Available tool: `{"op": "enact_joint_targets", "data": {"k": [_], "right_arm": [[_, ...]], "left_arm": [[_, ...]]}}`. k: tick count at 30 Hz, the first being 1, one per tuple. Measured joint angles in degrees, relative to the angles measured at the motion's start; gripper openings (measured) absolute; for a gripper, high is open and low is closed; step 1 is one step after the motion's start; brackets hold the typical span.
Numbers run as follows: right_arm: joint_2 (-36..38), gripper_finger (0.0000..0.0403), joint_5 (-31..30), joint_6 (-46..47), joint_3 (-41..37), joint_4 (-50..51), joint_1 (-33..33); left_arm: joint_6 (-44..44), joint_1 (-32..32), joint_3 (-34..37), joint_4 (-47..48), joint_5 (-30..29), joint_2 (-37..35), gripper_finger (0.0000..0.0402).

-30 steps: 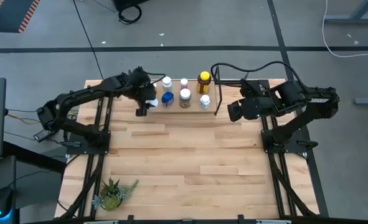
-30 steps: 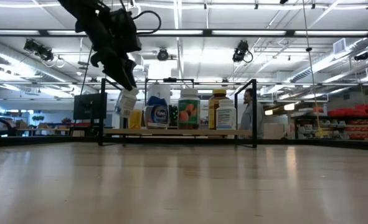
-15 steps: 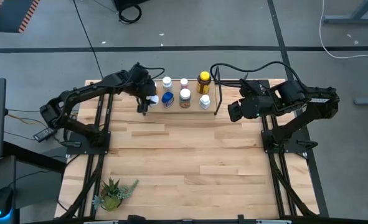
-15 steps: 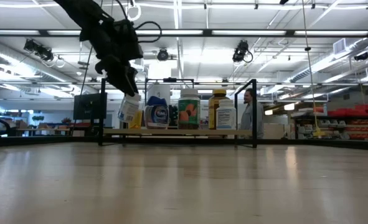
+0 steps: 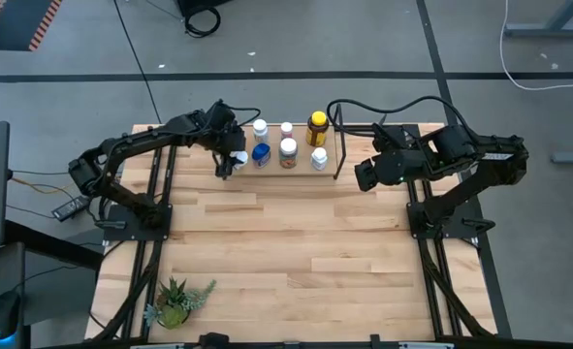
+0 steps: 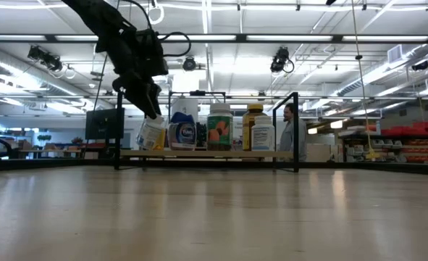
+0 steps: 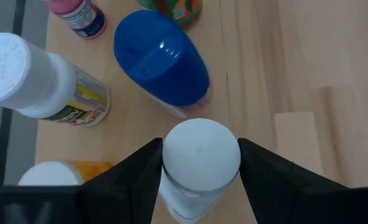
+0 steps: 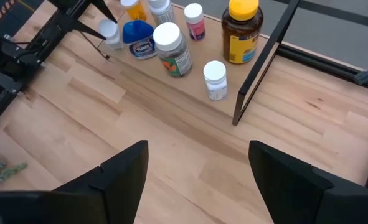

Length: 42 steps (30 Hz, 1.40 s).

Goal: Pick and place medicine bottles onto shelf by color
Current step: Put the white pill bottle on the shelf

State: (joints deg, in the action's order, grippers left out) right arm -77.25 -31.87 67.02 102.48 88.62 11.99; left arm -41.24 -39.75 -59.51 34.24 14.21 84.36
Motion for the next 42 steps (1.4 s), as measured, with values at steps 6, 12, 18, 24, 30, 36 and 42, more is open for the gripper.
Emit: {"op": "enact_joint_targets", "data": {"k": [6, 12, 18, 24, 30, 36, 42], "right_arm": [[0.0, 0.0282, 0.0, -0.41, 0.0, 0.0, 0.0], [0.0, 0.0282, 0.01, -0.41, 0.0, 0.0, 0.0], [0.0, 0.0282, 0.23, -0.41, 0.0, 0.0, 0.0], [0.0, 0.0282, 0.23, -0.43, 0.0, 0.0, 0.0], [0.0, 0.0282, 0.27, -0.43, 0.0, -0.02, 0.0], [0.0, 0.0282, 0.45, -0.43, 0.0, -0.02, 0.0], [0.0, 0.0282, 0.45, -0.43, 0.0, -0.02, 0.0]], "left_arm": [[-0.04, 0.02, 0.0, -0.44, -3.22, 0.0, 0.0225], [-0.06, 0.02, 0.0, -0.36, -3.86, 0.0, 0.0239], [-0.06, 0.02, 0.0, -0.3, -5.31, 0.0, 0.0249], [-0.08, 0.02, 0.0, -0.22, -7.58, 0.0, 0.0246], [-0.09, 0.02, 0.0, -0.21, -8.44, 0.0, 0.0245], [-0.08, 0.02, 0.0, -0.2, -8.87, 0.0, 0.0239], [-0.03, 0.31, 0.0, -0.18, -8.91, 0.0, 0.024]]}}
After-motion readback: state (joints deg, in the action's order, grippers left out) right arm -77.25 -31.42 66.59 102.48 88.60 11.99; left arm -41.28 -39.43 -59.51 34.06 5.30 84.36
